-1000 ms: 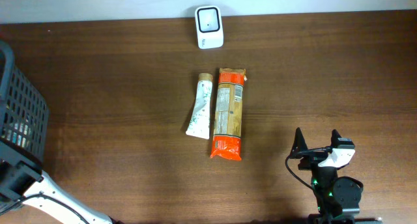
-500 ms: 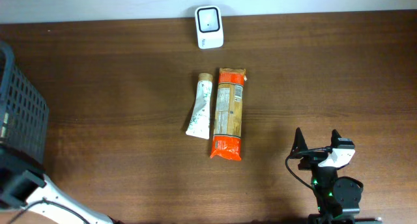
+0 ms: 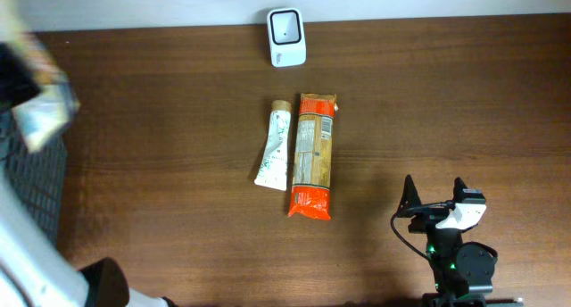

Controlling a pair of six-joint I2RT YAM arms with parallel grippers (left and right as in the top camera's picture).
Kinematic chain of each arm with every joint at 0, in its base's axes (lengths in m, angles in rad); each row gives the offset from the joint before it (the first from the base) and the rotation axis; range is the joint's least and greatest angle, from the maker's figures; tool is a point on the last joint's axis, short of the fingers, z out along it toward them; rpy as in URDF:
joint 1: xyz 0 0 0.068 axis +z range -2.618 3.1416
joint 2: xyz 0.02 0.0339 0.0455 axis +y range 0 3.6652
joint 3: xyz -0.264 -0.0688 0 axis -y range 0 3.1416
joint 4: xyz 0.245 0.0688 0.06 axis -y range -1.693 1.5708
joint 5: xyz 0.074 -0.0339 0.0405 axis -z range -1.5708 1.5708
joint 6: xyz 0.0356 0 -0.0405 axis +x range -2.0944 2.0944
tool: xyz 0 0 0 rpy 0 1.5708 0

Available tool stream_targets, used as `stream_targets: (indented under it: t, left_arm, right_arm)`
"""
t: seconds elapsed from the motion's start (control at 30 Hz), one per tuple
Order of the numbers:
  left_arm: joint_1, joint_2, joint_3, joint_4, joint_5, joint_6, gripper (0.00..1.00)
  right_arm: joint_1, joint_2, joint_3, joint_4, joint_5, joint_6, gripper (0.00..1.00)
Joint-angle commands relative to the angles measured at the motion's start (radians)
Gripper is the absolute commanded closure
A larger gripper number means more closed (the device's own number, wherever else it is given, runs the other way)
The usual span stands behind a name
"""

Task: Scan the item barcode
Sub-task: 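Grasp the white printed pouch in the basket and place it on table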

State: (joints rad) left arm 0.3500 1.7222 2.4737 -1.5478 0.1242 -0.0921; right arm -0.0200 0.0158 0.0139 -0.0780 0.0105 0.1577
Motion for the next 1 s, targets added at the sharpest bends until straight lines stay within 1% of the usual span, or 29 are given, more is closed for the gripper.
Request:
stream_targets:
  t: [0.0,0.07,0.13,0.27,0.37,0.43,0.47,0.5,0.53,0.57,0.6,0.63,0.7,0.8,0.9,0.93,0.97]
  left_arm:
    - [-0.169,0.068,-0.155,0.023,0.011,0.018,0.95]
    - [-0.261,0.106,-0.296,0.086,0.011,0.018,0.95]
    - [-0.343,0.15,-0.458,0.187,0.011,0.018,0.95]
    - [-0.459,0.242,-0.712,0.389,0.011,0.006,0.95]
    - [-0.526,0.317,-0.824,0.489,0.011,0.003,0.94]
    - [-0.555,0.355,-0.857,0.515,0.01,0.003,0.94]
    - [-0.565,0.373,-0.861,0.517,0.01,0.003,0.91]
    - [-0.57,0.383,-0.861,0.519,0.011,0.003,0.75]
    - [-0.574,0.391,-0.861,0.523,0.011,0.003,0.63]
    - [-0.576,0.391,-0.861,0.527,0.011,0.003,0.48]
    - [-0.576,0.391,-0.861,0.536,0.011,0.003,0.19]
    - [-0.576,0.387,-0.848,0.536,0.011,0.003,0.01]
    - [-0.576,0.385,-0.808,0.517,0.01,0.003,0.01]
    - [-0.569,0.363,-0.664,0.432,-0.015,0.003,0.01]
    - [-0.548,0.312,-0.455,0.325,-0.082,0.003,0.01]
    - [-0.529,0.277,-0.34,0.28,-0.117,0.003,0.01]
    - [-0.513,0.252,-0.267,0.256,-0.134,0.003,0.01]
  right_arm:
    - [-0.008,-0.008,-0.008,-0.003,0.002,0.004,0.01]
    - [-0.008,-0.008,-0.008,-0.003,0.002,0.004,0.01]
    - [-0.008,-0.008,-0.008,-0.003,0.002,0.004,0.01]
    - [-0.008,-0.008,-0.008,-0.003,0.002,0.004,0.01]
    - [-0.008,-0.008,-0.008,-0.003,0.002,0.004,0.01]
    - [-0.008,-0.008,-0.008,-0.003,0.002,0.004,0.01]
    - [-0.008,-0.008,-0.008,-0.003,0.002,0.004,0.01]
    - [-0.008,-0.008,-0.008,-0.003,0.002,0.004,0.01]
    - [-0.008,-0.008,-0.008,-0.003,0.002,0.004,0.01]
    - [-0.008,-0.008,-0.008,-0.003,0.002,0.004,0.01]
    - [-0.008,-0.008,-0.008,-0.003,0.002,0.004,0.01]
    - [-0.008,-0.008,-0.008,-0.003,0.002,0.004,0.01]
    - [-0.008,-0.008,-0.008,-0.003,0.002,0.004,0.01]
    - [-0.008,-0.008,-0.008,-0.003,0.002,0.004,0.01]
    - [-0.008,-0.008,-0.008,-0.003,0.002,0.004,0.01]
    - [-0.008,-0.008,-0.008,-0.003,0.002,0.004,0.01]
    - [-0.008,-0.008,-0.008,-0.003,0.002,0.004,0.01]
